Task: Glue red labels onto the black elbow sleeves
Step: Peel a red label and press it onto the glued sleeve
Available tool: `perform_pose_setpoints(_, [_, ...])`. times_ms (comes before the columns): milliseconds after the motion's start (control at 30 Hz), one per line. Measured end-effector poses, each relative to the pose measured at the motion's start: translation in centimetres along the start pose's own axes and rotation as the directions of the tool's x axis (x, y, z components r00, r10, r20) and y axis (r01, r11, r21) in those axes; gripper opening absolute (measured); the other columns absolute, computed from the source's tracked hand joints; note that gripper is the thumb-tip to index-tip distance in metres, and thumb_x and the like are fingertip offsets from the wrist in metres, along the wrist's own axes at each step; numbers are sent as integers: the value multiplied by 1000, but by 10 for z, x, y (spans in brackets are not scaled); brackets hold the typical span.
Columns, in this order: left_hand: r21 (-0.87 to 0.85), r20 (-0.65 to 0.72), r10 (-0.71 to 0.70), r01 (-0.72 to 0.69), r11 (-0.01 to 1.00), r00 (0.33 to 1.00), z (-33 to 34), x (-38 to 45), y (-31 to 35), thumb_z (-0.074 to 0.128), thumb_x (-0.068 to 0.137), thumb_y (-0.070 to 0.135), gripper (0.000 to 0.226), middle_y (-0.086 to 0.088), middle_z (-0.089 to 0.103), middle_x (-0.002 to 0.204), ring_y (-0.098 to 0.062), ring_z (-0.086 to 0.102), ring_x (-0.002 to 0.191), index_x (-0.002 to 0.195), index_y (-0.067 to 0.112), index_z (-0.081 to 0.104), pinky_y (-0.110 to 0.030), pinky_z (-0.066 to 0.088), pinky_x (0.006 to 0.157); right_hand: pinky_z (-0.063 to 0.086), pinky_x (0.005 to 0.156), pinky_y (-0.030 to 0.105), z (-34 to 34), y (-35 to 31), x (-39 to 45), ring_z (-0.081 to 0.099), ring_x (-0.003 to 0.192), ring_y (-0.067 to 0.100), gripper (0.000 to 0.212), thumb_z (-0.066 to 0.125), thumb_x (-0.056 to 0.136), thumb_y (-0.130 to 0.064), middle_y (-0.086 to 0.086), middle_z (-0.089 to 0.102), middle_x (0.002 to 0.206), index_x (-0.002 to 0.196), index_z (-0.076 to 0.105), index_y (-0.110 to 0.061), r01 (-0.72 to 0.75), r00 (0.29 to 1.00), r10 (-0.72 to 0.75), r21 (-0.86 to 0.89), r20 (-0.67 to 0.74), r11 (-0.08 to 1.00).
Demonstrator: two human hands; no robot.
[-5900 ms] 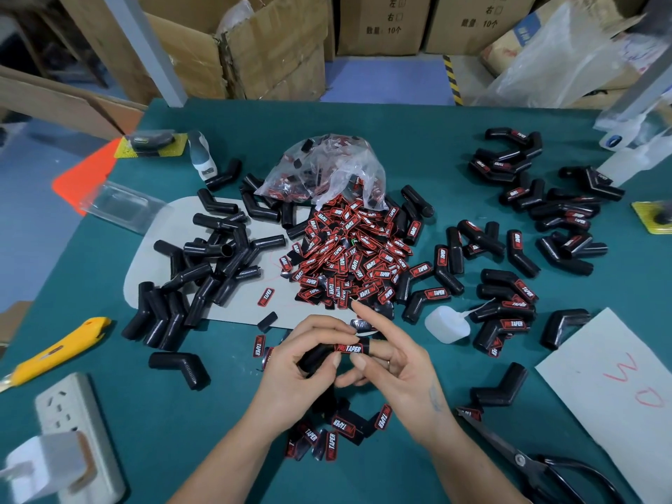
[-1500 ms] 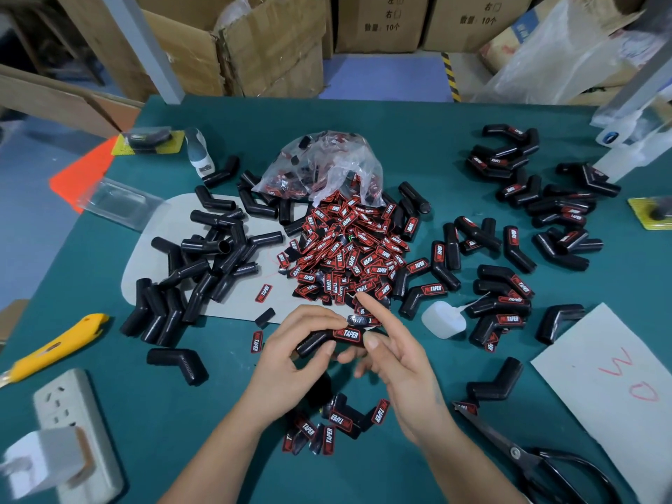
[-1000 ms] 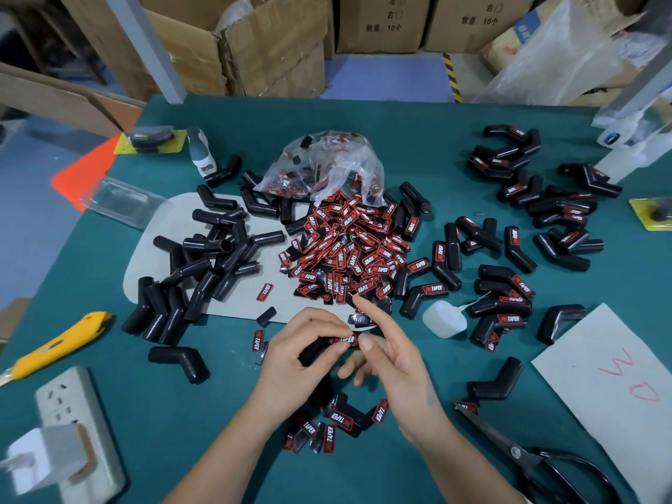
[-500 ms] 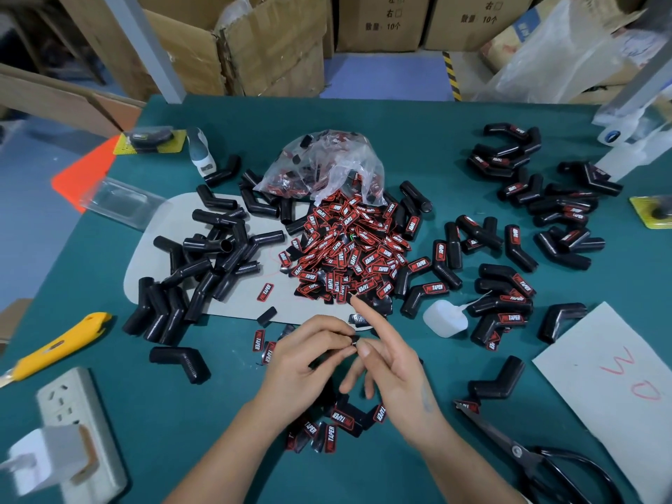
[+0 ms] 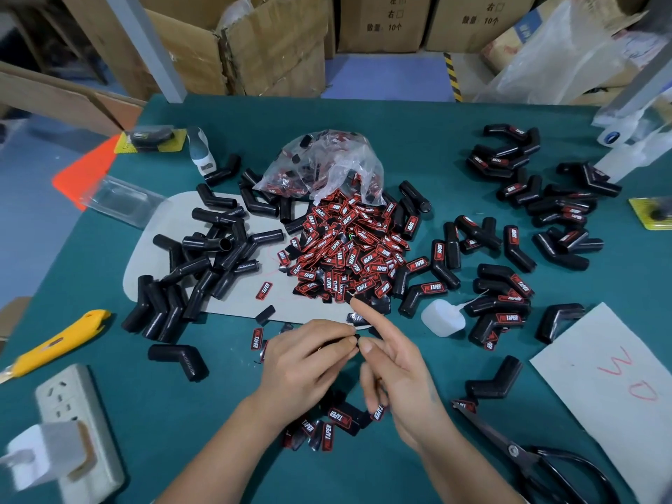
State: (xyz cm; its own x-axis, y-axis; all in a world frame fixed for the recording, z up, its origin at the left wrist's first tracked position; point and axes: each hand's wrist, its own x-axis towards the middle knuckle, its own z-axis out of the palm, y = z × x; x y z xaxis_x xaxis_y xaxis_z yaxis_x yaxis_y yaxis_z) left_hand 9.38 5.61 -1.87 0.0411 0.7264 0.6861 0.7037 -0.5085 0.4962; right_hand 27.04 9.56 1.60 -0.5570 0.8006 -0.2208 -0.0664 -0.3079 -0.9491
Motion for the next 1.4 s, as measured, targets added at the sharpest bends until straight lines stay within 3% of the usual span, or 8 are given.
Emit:
perform_pose_setpoints(133, [-16, 43, -42, 43, 999, 998, 0, 0, 1, 77, 96, 7, 7, -2, 74, 109, -21, 73, 95, 102, 10, 74, -37, 59, 70, 34, 42, 14, -3, 0, 1, 35, 36, 10, 49, 51, 105, -24, 13, 41, 59, 148, 54, -45, 11, 1000, -12, -27, -20, 1000])
perform_pose_setpoints(300, [-331, 145, -399, 425, 843, 905, -3, 5, 8, 72, 96, 12, 7, 7, 72, 110, -18, 73, 102, 98, 9, 79, -28, 55, 94, 36, 45, 17, -4, -2, 4, 39, 37, 12, 51, 51, 104, -25, 9, 45, 57, 149, 50, -49, 7, 999, -11, -75, -45, 997])
perform_pose_setpoints(600, [-405, 196, -489, 524, 749, 850, -9, 6, 11, 74, 94, 15, 9, 4, 74, 109, -20, 73, 102, 100, 13, 82, -28, 54, 96, 49, 60, 34, -2, -5, -1, 37, 36, 11, 53, 49, 105, -29, -3, 45, 47, 152, 44, -52, 20, 999, -24, -148, -31, 989])
perform_pose_setpoints(667, [-427, 202, -537, 567, 704, 819, -13, 8, 12, 75, 94, 19, 11, 4, 76, 109, -18, 74, 99, 100, 17, 84, -22, 55, 89, 51, 71, 39, -4, -7, -2, 36, 37, 11, 54, 50, 105, -27, -3, 44, 45, 153, 43, -51, 14, 1000, -18, -137, -23, 990])
perform_pose_setpoints(767, [-480, 254, -580, 622, 619, 774, -17, 10, 13, 75, 93, 18, 11, 2, 78, 106, -13, 74, 88, 100, 17, 85, -14, 55, 71, 43, 56, 29, -3, -8, -3, 33, 36, 9, 54, 50, 105, -24, -5, 42, 45, 152, 45, -50, 26, 999, -29, -114, -22, 993])
perform_pose_setpoints(933, [-493, 310, -623, 681, 541, 719, -17, 13, 14, 72, 94, 9, 16, -5, 76, 110, -22, 73, 76, 102, 15, 85, -26, 56, 52, 39, 64, 39, -4, -10, -1, 33, 37, 13, 55, 51, 105, -23, -4, 43, 44, 153, 45, -48, 27, 999, -30, -118, -25, 993])
perform_pose_setpoints(1033, [-531, 399, -596, 705, 470, 697, -22, 12, 10, 67, 99, 13, 20, -7, 74, 119, -27, 73, 79, 110, 19, 83, -30, 57, 52, 34, 48, 27, -8, -12, 1, 33, 38, 11, 56, 51, 104, -21, -5, 45, 45, 153, 45, -47, 23, 1000, -25, -98, -18, 995])
perform_pose_setpoints(1400, [-495, 420, -568, 704, 510, 707, -24, 13, 12, 60, 102, 21, 26, -4, 70, 123, -26, 70, 78, 117, 25, 80, -30, 56, 52, 32, 48, 17, -8, -13, 1, 31, 39, 9, 54, 54, 102, -21, -3, 41, 43, 152, 50, -42, 11, 1000, -12, -51, -25, 999])
